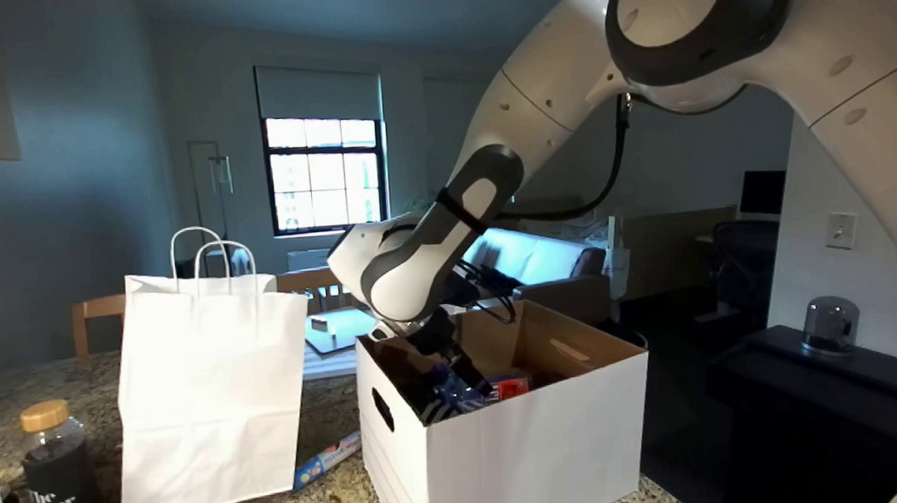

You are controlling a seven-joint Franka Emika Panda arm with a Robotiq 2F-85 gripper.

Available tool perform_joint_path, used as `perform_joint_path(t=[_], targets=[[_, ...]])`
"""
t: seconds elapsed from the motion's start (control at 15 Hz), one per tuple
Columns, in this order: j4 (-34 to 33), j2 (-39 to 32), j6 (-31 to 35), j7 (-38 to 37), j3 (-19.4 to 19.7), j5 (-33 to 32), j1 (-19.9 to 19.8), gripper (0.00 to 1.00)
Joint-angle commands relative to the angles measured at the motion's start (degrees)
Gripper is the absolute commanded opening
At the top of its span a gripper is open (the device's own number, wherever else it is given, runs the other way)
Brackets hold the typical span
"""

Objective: Remove three bottles from the box

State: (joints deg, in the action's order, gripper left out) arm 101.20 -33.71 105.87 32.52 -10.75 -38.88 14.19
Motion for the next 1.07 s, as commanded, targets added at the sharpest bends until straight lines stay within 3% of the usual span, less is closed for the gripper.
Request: perform_joint_path(t=[0.0, 0.27, 1.0], targets=[[-0.99, -0.70, 0.00, 1.92, -0.59, -2.05, 0.64, 1.00], [-1.15, -1.09, 0.15, 2.62, -1.57, -0.97, 0.76, 1.00], [-5.34, -6.69, 0.47, 0.45, -0.85, -6.84, 2.91, 1.00]])
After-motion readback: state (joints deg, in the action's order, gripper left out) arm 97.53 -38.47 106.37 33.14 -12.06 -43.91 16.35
